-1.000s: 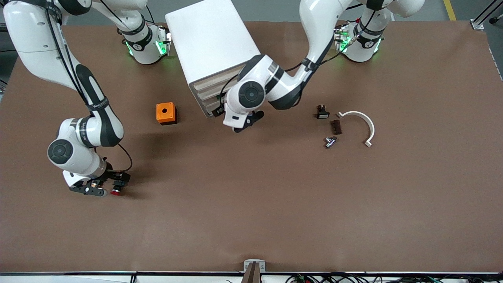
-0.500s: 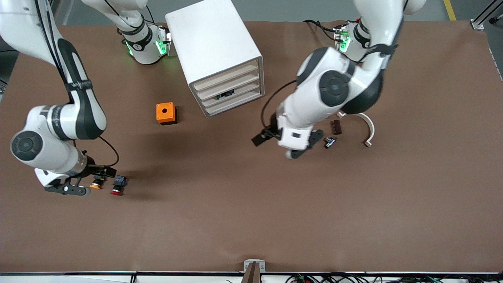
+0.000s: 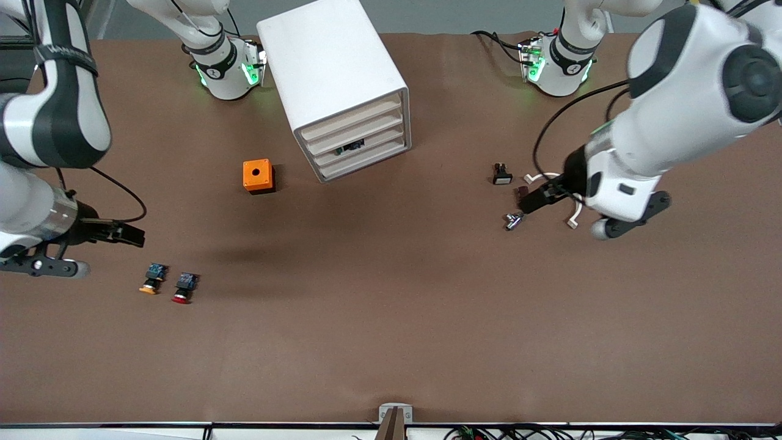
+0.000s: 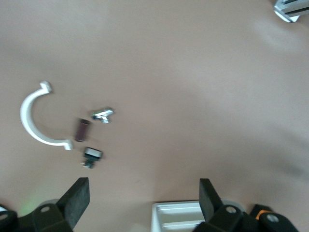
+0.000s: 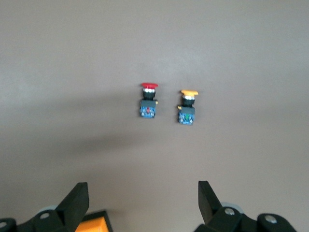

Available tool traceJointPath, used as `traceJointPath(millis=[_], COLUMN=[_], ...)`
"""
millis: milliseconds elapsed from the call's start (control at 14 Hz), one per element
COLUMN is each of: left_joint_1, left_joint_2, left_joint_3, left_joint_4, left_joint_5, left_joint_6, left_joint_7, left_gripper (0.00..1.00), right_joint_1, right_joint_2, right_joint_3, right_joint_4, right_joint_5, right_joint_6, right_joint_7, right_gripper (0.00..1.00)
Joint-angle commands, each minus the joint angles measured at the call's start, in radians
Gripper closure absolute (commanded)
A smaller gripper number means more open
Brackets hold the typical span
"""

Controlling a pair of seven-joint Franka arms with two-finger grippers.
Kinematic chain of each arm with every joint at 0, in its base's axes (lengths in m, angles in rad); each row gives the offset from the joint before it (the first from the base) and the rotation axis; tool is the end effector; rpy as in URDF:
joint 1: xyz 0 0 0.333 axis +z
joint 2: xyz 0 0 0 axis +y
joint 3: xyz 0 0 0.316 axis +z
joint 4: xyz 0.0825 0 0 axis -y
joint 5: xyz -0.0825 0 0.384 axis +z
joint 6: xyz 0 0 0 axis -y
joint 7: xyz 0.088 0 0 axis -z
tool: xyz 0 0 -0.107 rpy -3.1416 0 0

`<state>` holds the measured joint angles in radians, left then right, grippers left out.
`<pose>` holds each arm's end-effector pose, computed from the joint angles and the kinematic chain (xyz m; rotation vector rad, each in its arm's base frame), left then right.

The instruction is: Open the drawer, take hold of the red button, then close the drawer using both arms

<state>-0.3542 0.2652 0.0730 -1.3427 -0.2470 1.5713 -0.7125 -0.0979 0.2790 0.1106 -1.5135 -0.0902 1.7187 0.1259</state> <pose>0.5993 -0.2069 0.5775 2.8822 0.6350 -0.2078 0.6389 -0.0080 0.4980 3.0730 -0.1535 -0.1044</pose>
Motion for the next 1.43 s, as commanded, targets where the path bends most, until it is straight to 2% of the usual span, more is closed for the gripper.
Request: traceJointPath(millis=[0, 214, 571, 786, 1000, 1071, 1214, 1357], left_joint_1=[0.085, 0.191, 0.265, 0.374, 0.376, 0.376, 0.374, 0.376], left_joint_2=[-0.04, -0.066, -0.09, -0.089, -0.09, -0.09, -0.096, -0.132], left_joint_3=[-0.01, -0.015, -0.021, -0.122, -0.137, -0.139, -0.151, -0.151], left_joint_4=[-0.03, -0.033, -0.052, -0.052, -0.096, -0.104, -0.101, -0.099], left_joint_5=[0.018, 0.035, 0.152, 0.185, 0.227, 0.227, 0.226, 0.224], left_joint_6=[-0.054, -0.124, -0.129, -0.11, 0.008, 0.033, 0.039, 0.03], left_joint_7=[0.17, 0.371, 0.553, 0.614, 0.614, 0.614, 0.614, 0.616], left_gripper=[0.0, 0.0, 0.0, 0.0, 0.0, 0.0, 0.0, 0.0], right_joint_1=[0.012, 0.013, 0.015, 0.026, 0.059, 0.085, 0.189, 0.198], right_joint_2=[-0.01, -0.098, -0.187, -0.201, -0.205, -0.208, -0.24, -0.265], right_joint_3=[0.004, 0.004, 0.0, -0.017, -0.034, -0.084, -0.236, -0.241], right_joint_4=[0.103, 0.108, 0.101, 0.076, 0.061, 0.044, -0.022, -0.024], right_joint_5=[0.015, 0.018, 0.036, 0.04, 0.049, 0.084, 0.133, 0.127], right_joint_6=[-0.128, -0.191, -0.241, -0.241, -0.228, -0.197, -0.133, -0.165], right_joint_7=[-0.015, -0.02, -0.029, -0.029, -0.011, -0.009, -0.017, -0.025], right_gripper=[0.0, 0.0, 0.0, 0.0, 0.0, 0.0, 0.0, 0.0])
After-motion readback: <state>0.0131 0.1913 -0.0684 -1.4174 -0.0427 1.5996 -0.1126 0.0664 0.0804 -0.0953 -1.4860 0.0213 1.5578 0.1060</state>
